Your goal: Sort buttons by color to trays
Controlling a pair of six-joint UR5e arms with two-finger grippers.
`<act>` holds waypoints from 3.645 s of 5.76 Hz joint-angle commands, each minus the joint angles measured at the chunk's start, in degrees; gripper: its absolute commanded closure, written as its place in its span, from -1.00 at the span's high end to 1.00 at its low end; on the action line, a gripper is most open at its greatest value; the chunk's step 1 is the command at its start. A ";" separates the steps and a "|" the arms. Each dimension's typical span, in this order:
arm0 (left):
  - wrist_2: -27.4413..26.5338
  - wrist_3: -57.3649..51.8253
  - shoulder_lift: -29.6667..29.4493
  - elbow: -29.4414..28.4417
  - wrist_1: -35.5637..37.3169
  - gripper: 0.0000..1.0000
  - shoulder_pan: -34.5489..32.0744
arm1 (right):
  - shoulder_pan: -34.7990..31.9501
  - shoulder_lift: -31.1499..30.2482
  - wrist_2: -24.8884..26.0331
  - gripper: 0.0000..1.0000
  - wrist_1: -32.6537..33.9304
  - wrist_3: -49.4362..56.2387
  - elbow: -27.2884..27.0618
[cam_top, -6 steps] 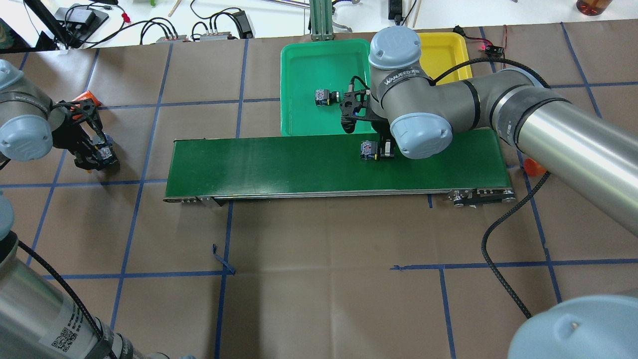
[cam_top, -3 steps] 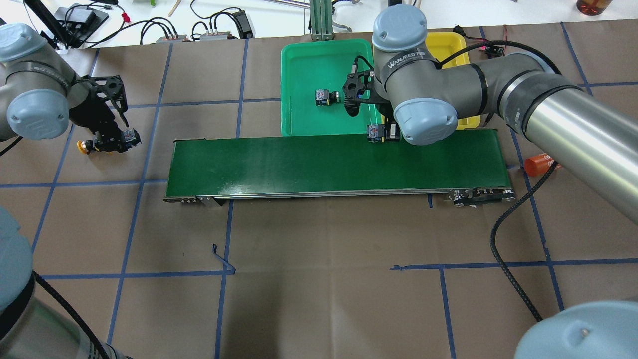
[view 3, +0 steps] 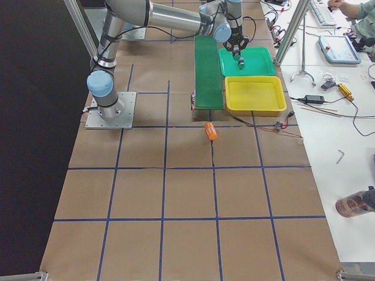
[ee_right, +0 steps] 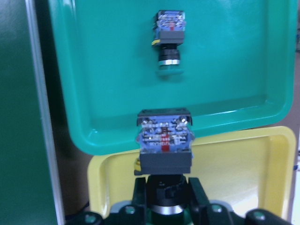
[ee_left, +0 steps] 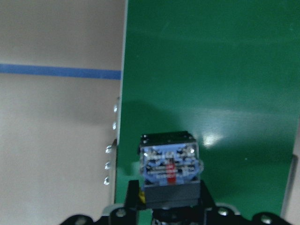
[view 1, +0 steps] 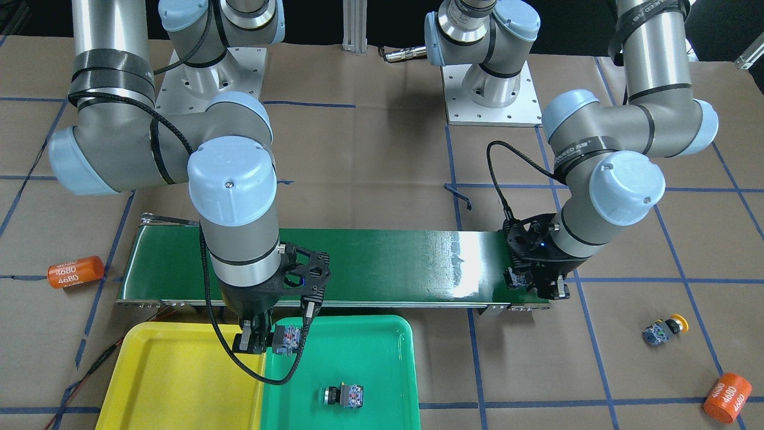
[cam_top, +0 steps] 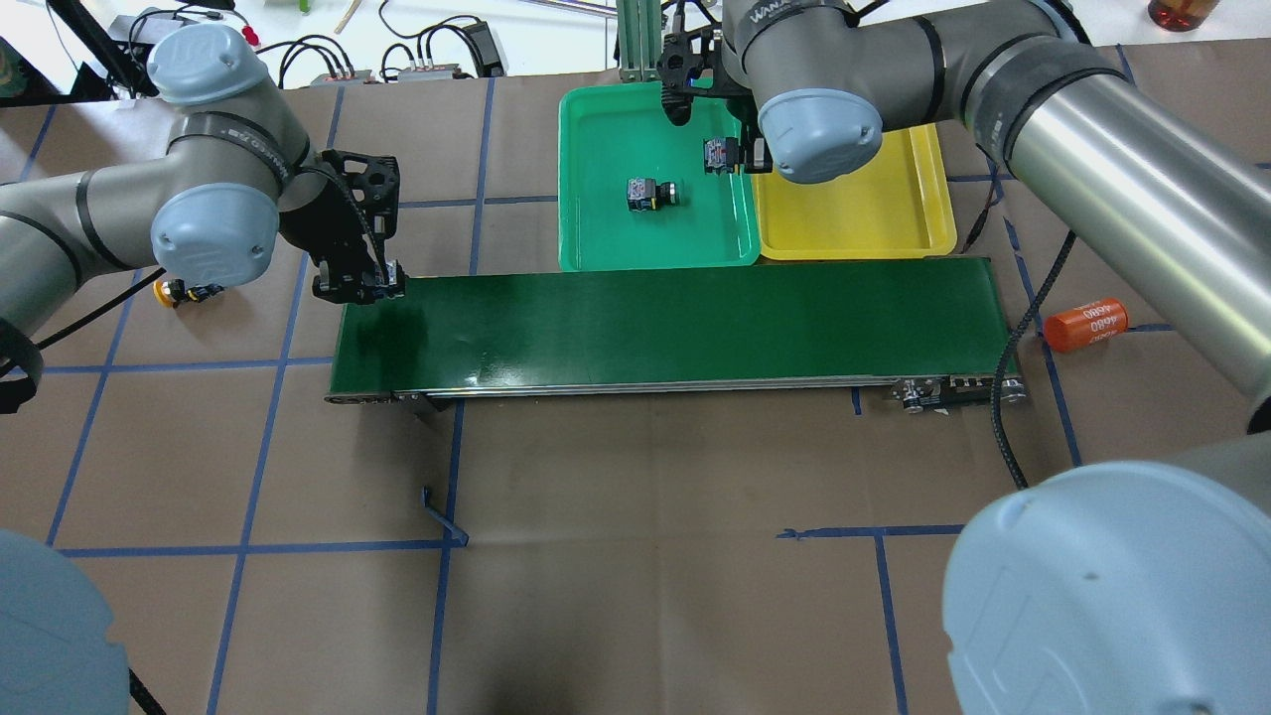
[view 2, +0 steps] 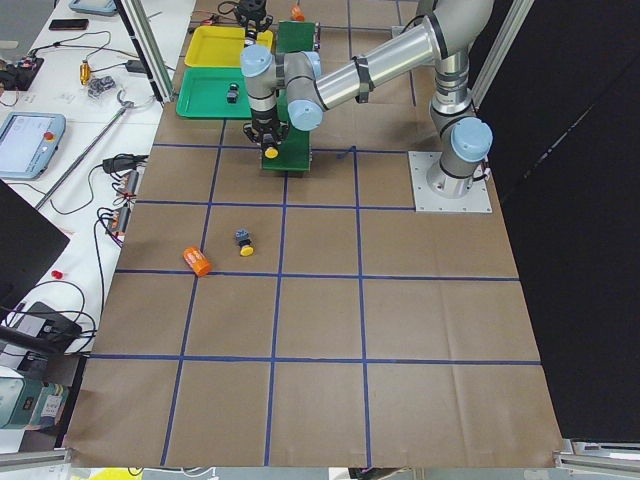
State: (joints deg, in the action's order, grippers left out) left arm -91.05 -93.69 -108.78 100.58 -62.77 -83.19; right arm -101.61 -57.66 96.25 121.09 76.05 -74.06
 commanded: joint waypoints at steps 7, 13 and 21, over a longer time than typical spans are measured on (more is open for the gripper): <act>0.35 2.29 2.10 -0.37 0.54 0.96 17.38 | 0.01 2.33 -4.84 1.00 -17.51 0.94 9.02; 0.18 3.17 -16.10 -18.29 0.37 0.96 24.30 | -1.49 -12.65 -5.11 1.00 -19.69 -1.70 -11.18; 0.35 0.53 -19.73 -18.49 1.95 -0.92 23.34 | -8.25 -9.41 -6.95 1.00 2.63 -6.81 -23.67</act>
State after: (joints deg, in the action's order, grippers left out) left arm -90.84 -92.93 -129.22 82.08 -60.69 -59.48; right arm -109.66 -67.61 89.24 120.94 68.51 -96.62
